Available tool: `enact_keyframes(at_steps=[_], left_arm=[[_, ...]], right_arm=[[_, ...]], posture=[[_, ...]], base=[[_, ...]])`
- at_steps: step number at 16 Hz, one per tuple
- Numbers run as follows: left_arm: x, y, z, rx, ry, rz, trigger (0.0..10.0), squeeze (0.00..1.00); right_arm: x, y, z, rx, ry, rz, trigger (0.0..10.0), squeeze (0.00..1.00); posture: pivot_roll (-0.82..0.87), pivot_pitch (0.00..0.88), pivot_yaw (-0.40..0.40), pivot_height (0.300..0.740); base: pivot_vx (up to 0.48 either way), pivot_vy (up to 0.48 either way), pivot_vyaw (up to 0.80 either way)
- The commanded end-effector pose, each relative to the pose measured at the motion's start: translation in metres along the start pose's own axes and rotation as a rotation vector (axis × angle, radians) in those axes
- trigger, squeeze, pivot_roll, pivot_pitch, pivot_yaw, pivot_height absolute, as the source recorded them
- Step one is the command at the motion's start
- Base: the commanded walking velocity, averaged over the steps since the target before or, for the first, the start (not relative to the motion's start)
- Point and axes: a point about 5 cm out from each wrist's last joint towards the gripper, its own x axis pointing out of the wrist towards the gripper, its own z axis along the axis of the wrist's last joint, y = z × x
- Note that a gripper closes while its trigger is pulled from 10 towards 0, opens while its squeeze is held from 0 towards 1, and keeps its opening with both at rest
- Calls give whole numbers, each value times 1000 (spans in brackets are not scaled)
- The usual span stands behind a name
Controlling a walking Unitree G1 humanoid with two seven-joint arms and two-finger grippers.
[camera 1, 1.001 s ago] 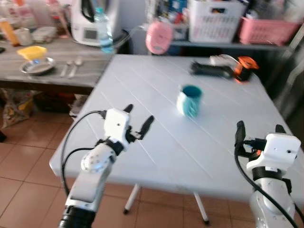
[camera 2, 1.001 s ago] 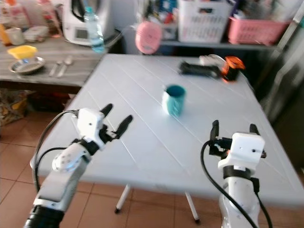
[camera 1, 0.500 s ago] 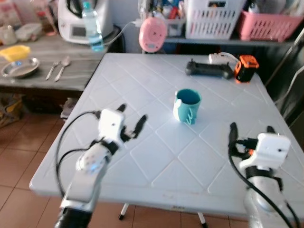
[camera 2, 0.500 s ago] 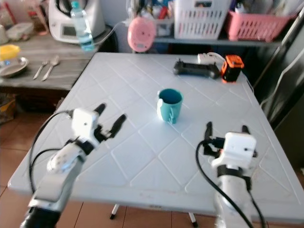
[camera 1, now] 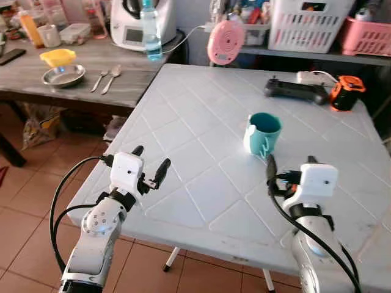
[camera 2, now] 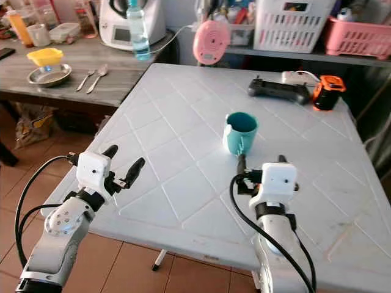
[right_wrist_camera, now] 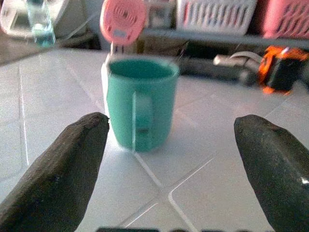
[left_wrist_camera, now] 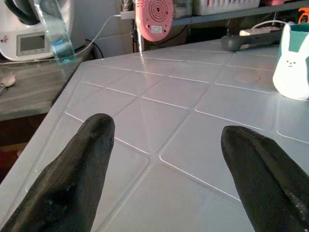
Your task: Setting the table
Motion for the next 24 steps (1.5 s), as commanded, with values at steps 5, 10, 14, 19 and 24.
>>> enact_keyframes(at_steps=[5, 10, 14, 19, 24], left_arm=[[0, -13, 10, -98, -39, -160, 10000, 0], [-2, -27, 14, -118, -17, -403, 10000, 0], [0, -24, 15, -87, 8, -490, 10000, 0], [-1, -20, 16, -72, 7, -504, 10000, 0], [-2, -20, 15, -52, 10, -545, 10000, 0]], right_arm=[[14, -6, -2, -51, 18, -18, 10000, 0], [23, -9, -4, -69, 26, -19, 10000, 0], [35, -8, 1, -70, 7, -4, 10000, 0], [46, 9, -2, -38, 40, 69, 10000, 0], [57, 19, -1, -57, 57, 80, 8314, 0]], posture=[[106, 117, 19, 740], [104, 116, 7, 740], [107, 115, 11, 740], [107, 117, 21, 740], [109, 122, 24, 740]], base=[[0, 0, 0], [0, 0, 0], [0, 0, 0], [0, 0, 0], [0, 0, 0]])
